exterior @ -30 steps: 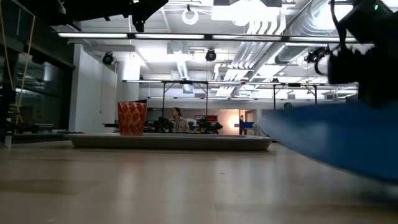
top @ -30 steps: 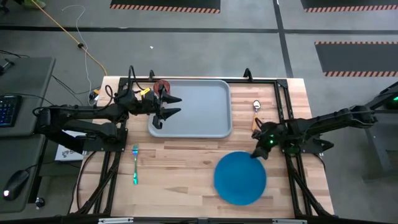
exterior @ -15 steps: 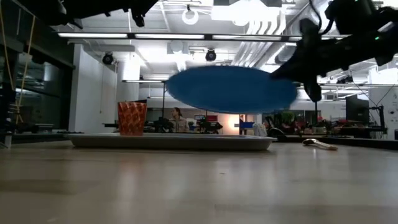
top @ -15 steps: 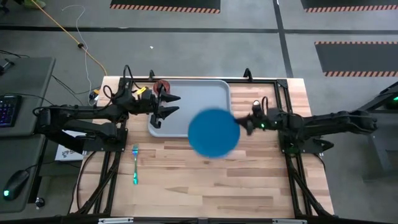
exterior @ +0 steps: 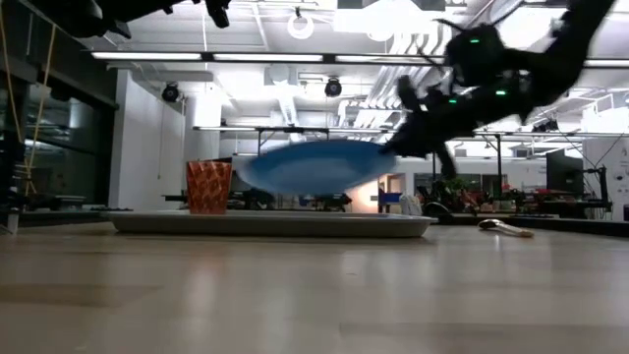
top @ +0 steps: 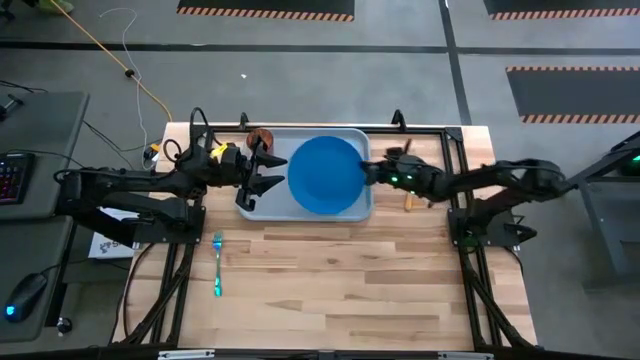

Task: Pick and place plate/cup/fork/spoon on tray
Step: Put the blue plate on the serving tray to the bottom right of the brown cup

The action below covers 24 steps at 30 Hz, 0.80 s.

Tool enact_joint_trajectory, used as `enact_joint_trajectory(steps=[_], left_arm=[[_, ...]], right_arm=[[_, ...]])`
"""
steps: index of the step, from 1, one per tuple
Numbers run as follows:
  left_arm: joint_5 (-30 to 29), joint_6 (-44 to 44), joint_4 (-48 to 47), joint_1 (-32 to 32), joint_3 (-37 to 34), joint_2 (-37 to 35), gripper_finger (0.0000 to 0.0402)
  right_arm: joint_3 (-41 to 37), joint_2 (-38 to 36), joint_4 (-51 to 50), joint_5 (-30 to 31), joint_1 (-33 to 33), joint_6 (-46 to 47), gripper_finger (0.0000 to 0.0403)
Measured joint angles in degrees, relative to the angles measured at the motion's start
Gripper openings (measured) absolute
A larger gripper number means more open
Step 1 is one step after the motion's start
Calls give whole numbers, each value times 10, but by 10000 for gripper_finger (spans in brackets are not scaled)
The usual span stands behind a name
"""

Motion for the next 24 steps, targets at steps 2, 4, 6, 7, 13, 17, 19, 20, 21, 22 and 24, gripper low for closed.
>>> enact_joint_trajectory(steps=[2,4,6,7,13,17,19,20,21,22,24], left_arm=[[0,0,-2,-5,0,0,188],[0,0,-1,-10,0,0,188],[0,-1,-3,-15,0,0,188],[0,0,-3,-19,0,0,188],[0,0,-3,-36,0,0,188],[0,0,-2,-40,0,0,188],[0,0,-2,-40,0,0,188],[0,0,-2,-40,0,0,188],[0,0,-2,-40,0,0,188],[0,0,-2,-40,0,0,188],[0,0,-2,-40,0,0,188]], right_arm=[[37,40,-13,-10,-7,-11,0],[70,72,-46,-17,-12,-15,0],[98,102,-77,-18,-16,-16,0],[108,114,-82,-19,-18,-16,0],[154,181,-72,-39,-18,-12,0],[174,211,-73,-30,-20,-12,0],[181,217,-73,-30,-24,-12,0],[184,220,-73,-30,-27,-12,0],[185,220,-73,-30,-31,-15,0],[187,220,-73,-29,-35,-20,0],[188,219,-71,-29,-41,-28,1]])
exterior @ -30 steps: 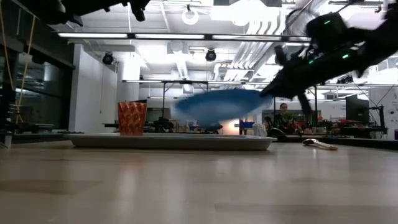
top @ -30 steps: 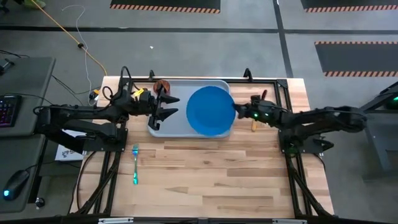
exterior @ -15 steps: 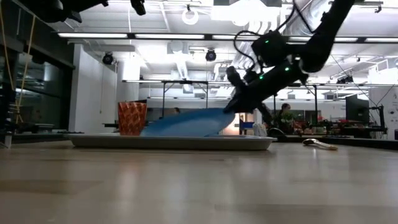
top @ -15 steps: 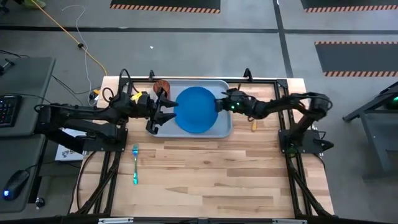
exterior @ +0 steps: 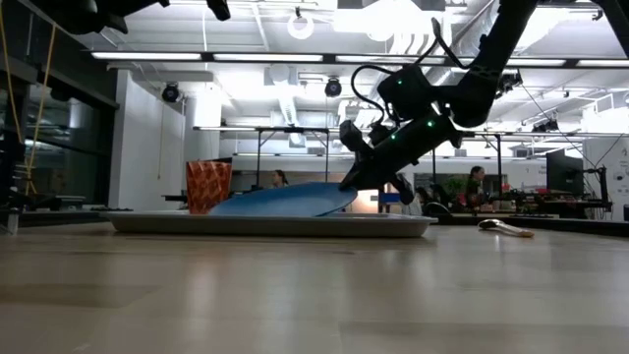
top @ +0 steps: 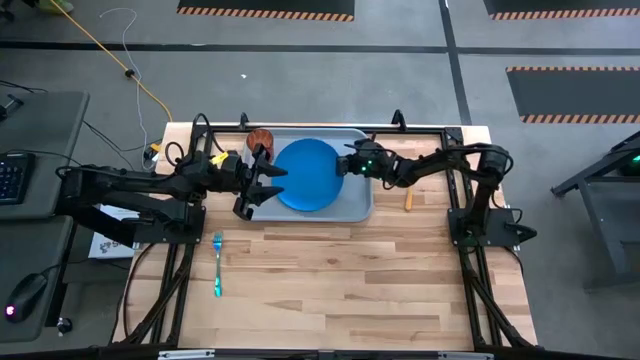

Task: Pick and place plate/cup/fork/spoon on tray
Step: Put the blue plate on the serving tray to the bottom right of the brown cup, then put the yellow spoon on the gray serving tray to the right of the blue plate

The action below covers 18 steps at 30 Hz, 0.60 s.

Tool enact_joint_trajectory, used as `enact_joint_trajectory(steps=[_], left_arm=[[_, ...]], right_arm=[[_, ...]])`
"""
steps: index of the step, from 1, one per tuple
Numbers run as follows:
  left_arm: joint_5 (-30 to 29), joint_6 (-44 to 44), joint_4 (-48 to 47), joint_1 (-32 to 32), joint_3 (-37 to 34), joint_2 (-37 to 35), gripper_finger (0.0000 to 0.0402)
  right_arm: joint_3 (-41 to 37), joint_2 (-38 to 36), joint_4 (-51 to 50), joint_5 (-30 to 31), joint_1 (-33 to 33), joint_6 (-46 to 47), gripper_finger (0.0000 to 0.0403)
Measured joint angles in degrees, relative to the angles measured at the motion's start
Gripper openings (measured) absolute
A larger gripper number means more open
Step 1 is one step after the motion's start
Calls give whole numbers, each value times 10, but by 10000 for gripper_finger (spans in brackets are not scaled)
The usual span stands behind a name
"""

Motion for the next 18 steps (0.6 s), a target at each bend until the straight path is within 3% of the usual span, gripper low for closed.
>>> enact_joint_trajectory(steps=[4,12,18], left_arm=[[0,1,0,0,0,0,188],[0,4,0,0,0,0,188],[0,4,0,0,0,0,188]], right_arm=[[0,-2,-2,-13,-8,-4,30],[-1,-13,-13,-36,-14,-53,140],[-1,-65,-96,-25,-35,-95,164]])
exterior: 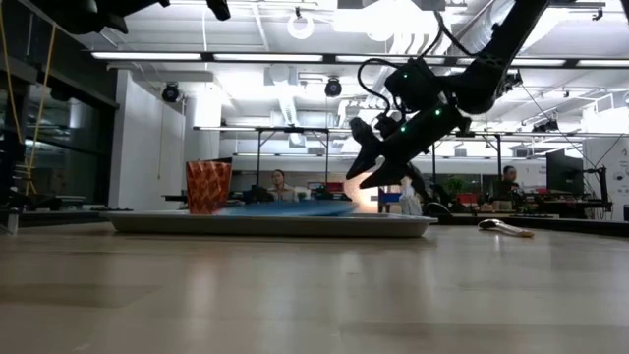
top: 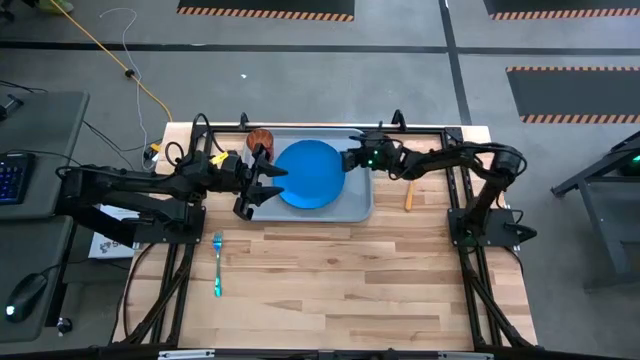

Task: Pick and place plate/cup/fork/spoon on tray
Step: Put the yellow spoon on the gray serving tray to the right of the blue plate

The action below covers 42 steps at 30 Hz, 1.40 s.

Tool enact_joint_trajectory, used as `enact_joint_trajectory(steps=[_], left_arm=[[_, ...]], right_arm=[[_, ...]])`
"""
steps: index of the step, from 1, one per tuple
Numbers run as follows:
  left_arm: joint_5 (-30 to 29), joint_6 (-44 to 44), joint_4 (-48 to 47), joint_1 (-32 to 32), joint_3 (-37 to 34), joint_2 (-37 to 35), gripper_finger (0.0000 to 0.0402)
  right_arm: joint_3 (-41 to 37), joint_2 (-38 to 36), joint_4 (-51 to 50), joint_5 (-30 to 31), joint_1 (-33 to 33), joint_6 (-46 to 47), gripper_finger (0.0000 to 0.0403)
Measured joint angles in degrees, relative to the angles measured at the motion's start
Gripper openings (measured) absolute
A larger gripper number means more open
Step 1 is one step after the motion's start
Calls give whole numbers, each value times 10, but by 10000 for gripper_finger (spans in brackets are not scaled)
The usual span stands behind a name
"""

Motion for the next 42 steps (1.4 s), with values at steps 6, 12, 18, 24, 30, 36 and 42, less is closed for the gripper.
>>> enact_joint_trajectory(steps=[6,12,18,24,30,36,42], left_arm=[[0,0,0,0,0,0,188],[0,0,-5,0,0,0,188],[0,0,-5,0,0,0,188],[0,-1,-4,0,0,0,188],[0,0,-5,0,0,0,188],[0,0,-9,0,0,0,188],[0,0,6,0,0,0,188]], right_arm=[[0,-97,-163,12,-12,-90,165],[0,-201,-444,131,9,-84,165],[0,-252,-686,289,57,68,165],[-3,-236,-776,363,104,228,165],[-98,-212,-665,354,128,298,165],[-178,-218,-523,354,111,346,165],[-211,-216,-393,355,110,305,165]])
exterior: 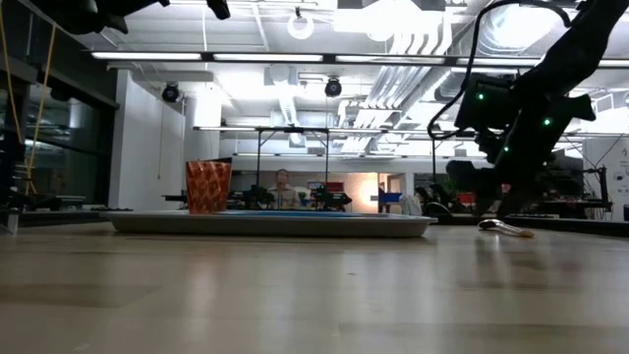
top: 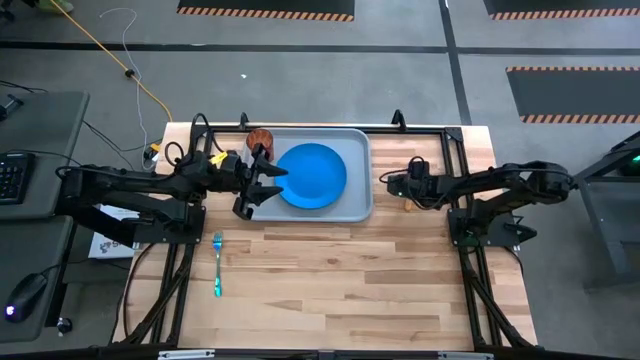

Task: Pick and place plate/cup/fork/spoon on tray
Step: Put the yellow spoon on the gray serving tray to the right of the blue plate

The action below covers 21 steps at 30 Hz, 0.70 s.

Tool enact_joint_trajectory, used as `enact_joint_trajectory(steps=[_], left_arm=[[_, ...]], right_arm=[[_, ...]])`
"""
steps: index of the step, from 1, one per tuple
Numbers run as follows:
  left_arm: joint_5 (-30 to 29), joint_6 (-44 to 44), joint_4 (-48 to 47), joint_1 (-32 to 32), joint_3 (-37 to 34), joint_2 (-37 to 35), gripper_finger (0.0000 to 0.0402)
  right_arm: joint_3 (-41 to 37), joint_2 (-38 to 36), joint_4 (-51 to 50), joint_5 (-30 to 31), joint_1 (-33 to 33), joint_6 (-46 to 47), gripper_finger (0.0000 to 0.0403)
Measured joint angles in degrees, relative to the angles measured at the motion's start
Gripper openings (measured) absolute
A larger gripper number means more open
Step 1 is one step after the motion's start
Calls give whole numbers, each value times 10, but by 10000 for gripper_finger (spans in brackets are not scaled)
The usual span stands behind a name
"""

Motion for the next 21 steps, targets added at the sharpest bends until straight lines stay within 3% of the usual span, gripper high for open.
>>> enact_joint_trajectory(steps=[15,21], left_arm=[[0,0,-6,0,0,0,188],[0,0,-6,0,0,0,188]], right_arm=[[-1,3,-18,26,-8,37,165],[-1,53,-11,9,-14,54,165]])
